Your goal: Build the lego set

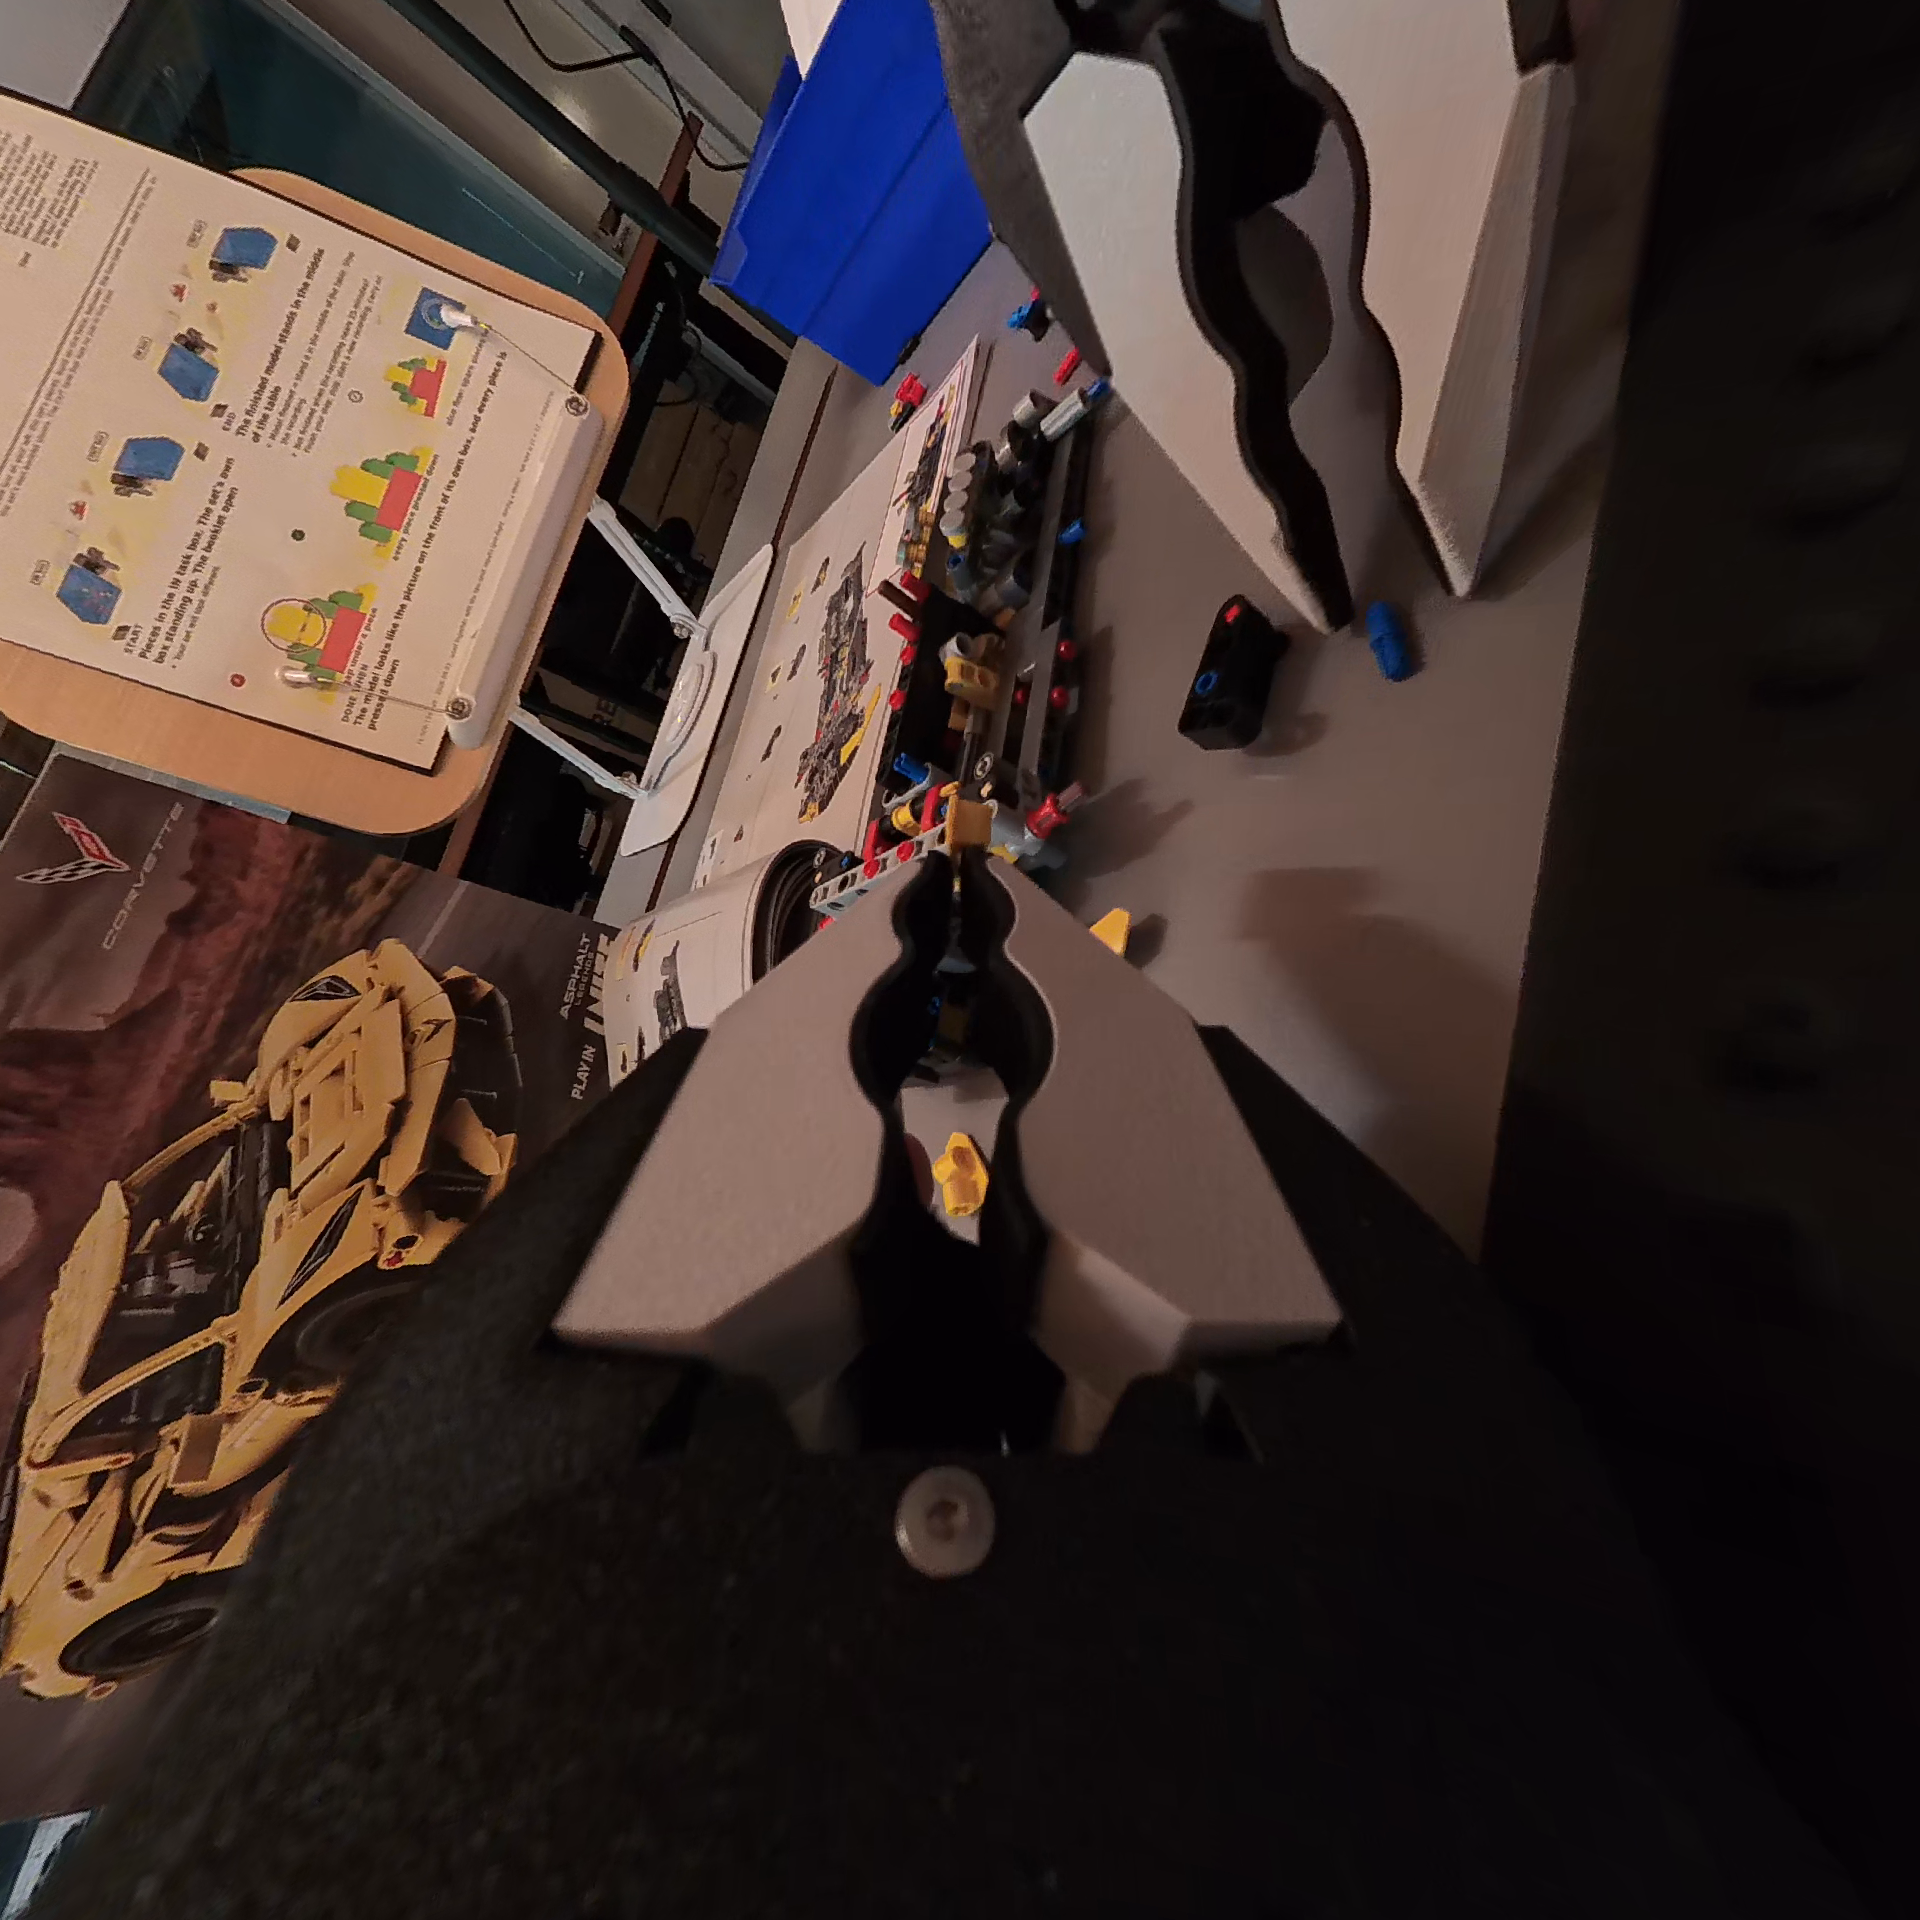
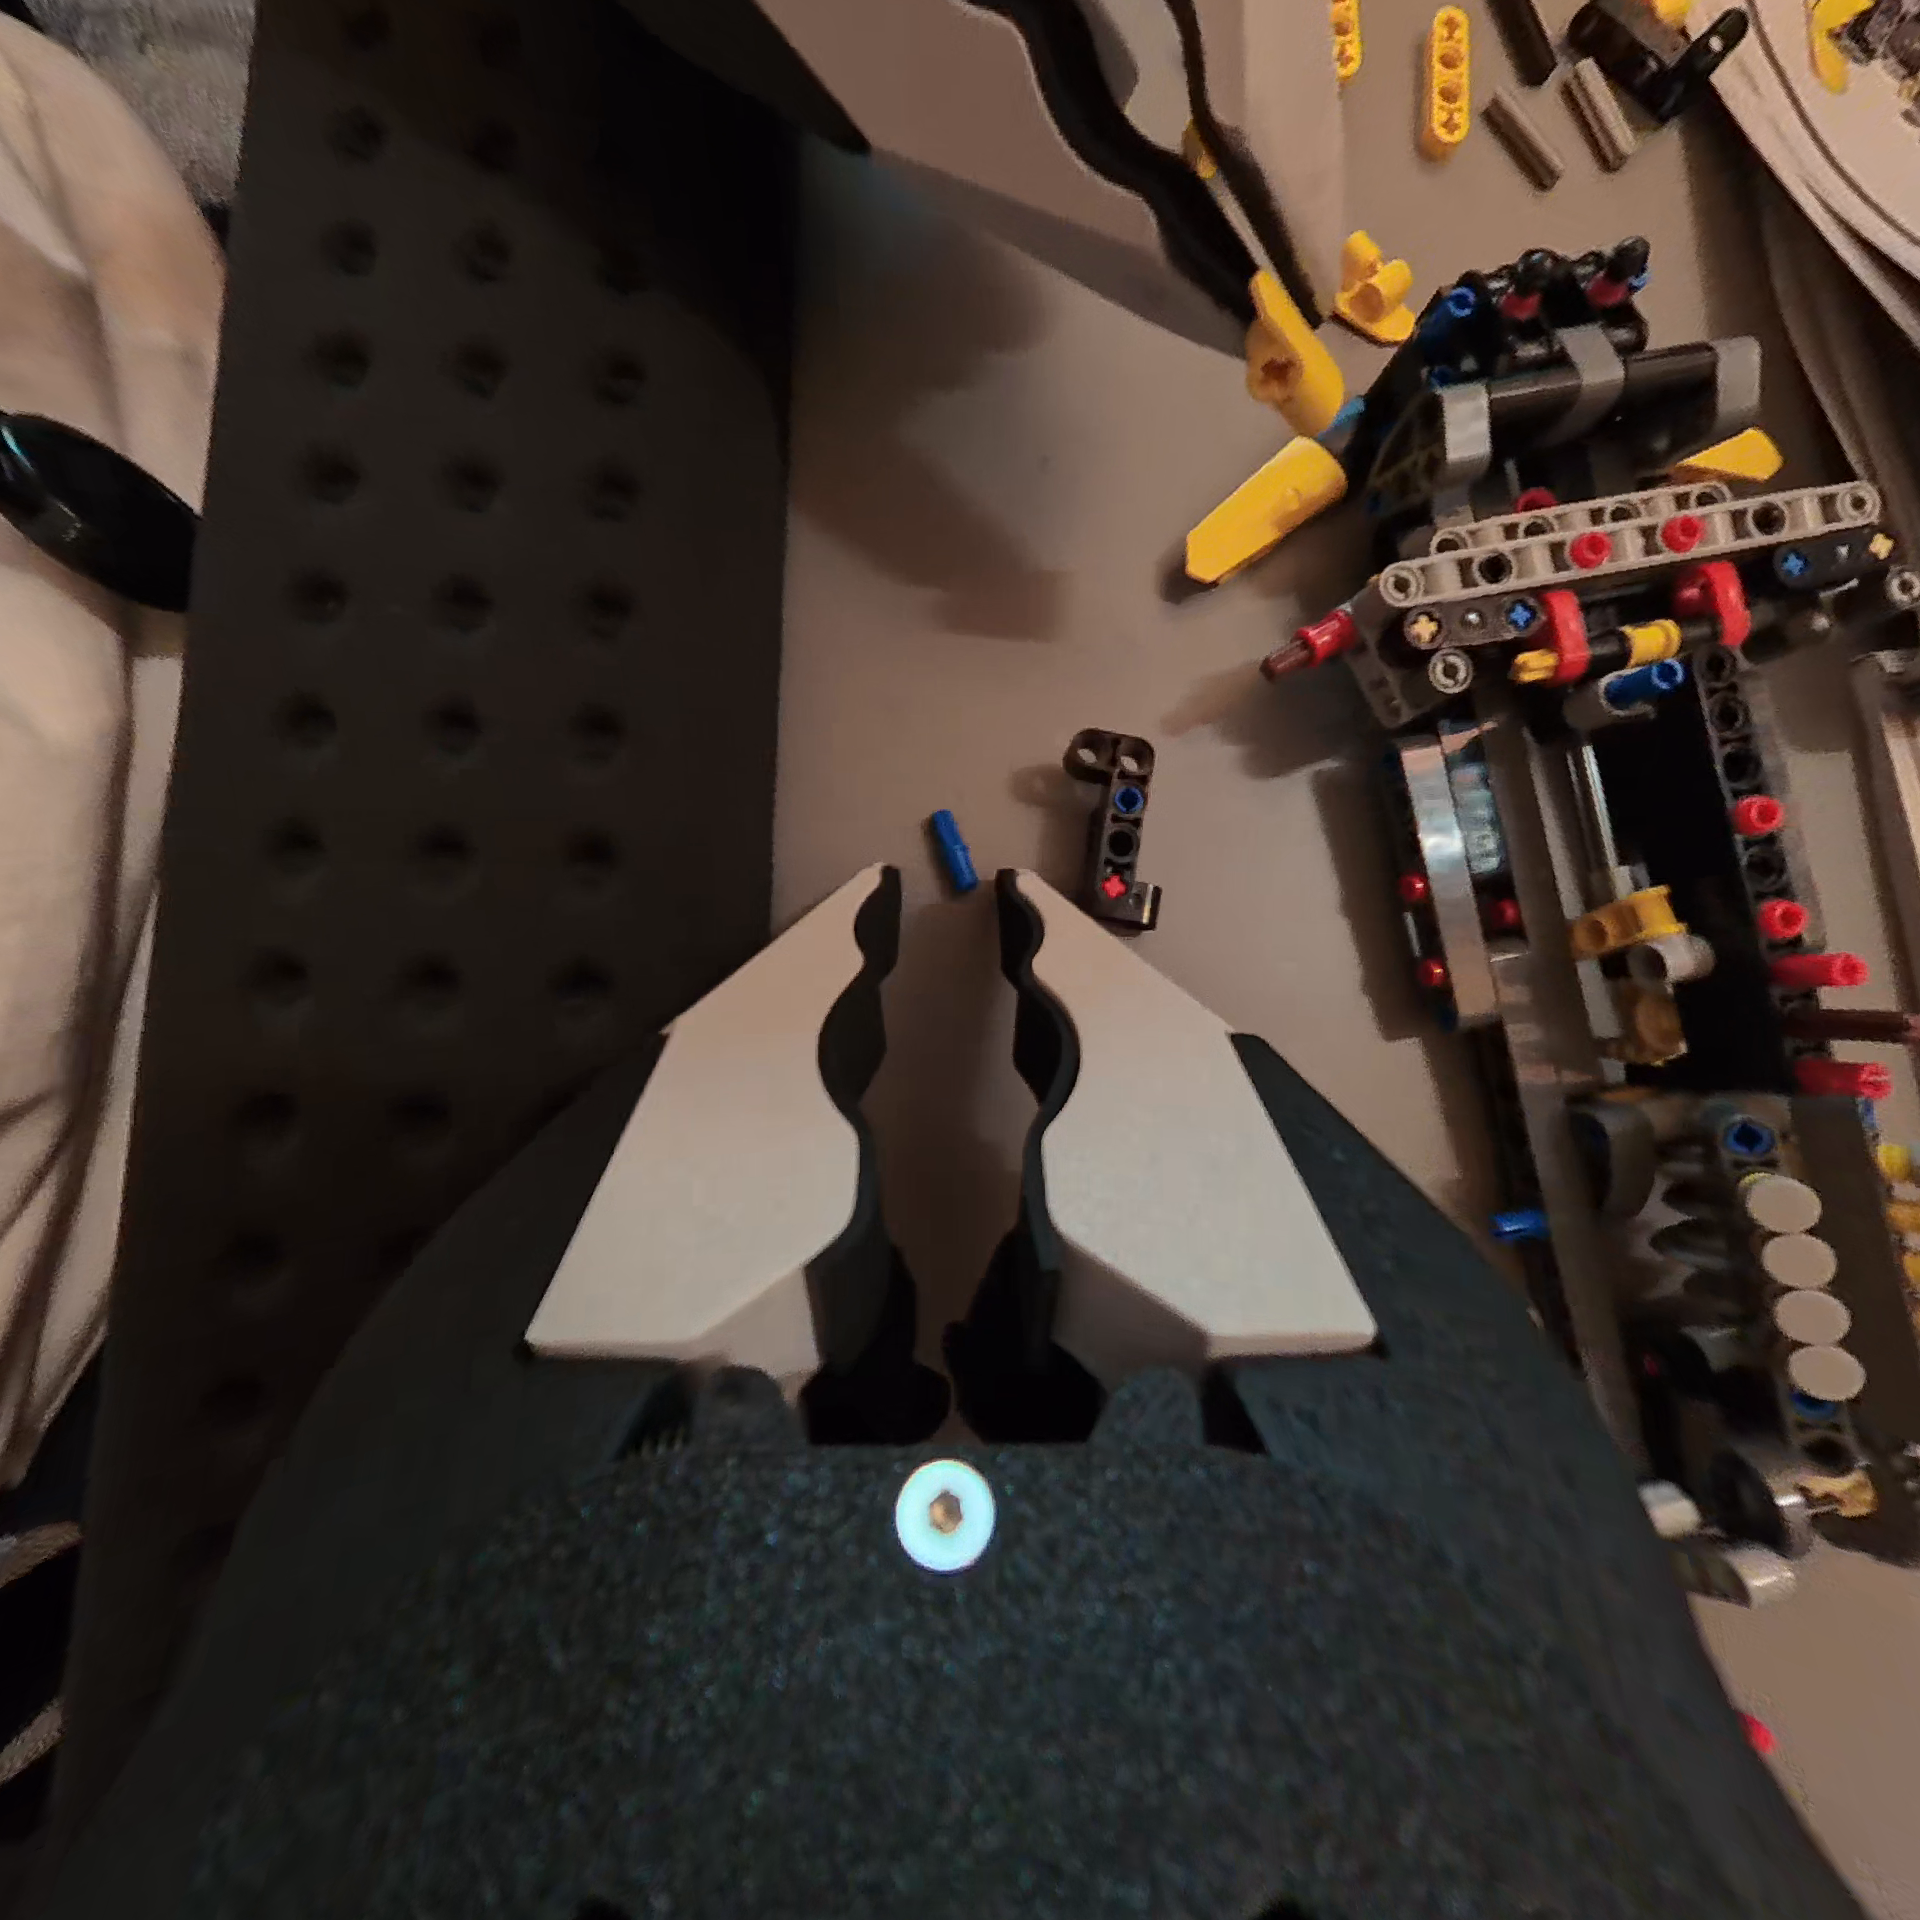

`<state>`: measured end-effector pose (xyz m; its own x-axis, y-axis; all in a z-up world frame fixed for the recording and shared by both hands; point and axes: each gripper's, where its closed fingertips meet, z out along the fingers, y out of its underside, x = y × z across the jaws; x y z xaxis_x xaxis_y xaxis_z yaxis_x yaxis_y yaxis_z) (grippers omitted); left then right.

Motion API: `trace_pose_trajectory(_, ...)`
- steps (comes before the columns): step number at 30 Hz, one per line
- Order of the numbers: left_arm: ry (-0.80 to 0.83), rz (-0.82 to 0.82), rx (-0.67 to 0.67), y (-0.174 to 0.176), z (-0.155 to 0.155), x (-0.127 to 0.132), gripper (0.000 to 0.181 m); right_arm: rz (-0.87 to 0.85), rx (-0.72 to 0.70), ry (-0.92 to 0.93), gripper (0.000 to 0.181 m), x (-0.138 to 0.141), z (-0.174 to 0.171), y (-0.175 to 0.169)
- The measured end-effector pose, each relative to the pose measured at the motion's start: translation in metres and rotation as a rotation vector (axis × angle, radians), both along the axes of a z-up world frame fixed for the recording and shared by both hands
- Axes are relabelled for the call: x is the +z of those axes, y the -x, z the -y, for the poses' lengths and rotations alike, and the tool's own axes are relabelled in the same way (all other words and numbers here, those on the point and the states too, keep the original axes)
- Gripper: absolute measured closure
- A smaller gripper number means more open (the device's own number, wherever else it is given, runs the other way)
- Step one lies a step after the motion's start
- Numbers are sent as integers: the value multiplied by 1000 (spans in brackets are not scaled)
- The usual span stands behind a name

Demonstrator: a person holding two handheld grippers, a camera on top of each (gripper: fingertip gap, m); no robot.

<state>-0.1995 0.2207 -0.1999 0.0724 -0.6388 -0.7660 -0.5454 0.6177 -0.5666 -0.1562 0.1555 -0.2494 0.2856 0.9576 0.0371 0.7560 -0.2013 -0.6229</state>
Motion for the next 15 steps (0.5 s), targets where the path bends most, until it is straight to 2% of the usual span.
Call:
trace_pose_trajectory(6,1,-1,-4,0,1,0,181,-40,0,-42,168,-1,-2,6)
trace_pose_trajectory(10,-3,-6,-1,0,1,-1,181,-87,30,-9,172,-2,-2,11)
trace_pose_trajectory(15,6,-3,-1,0,0,-1,181,-158,66,-69,176,-1,-1,11)
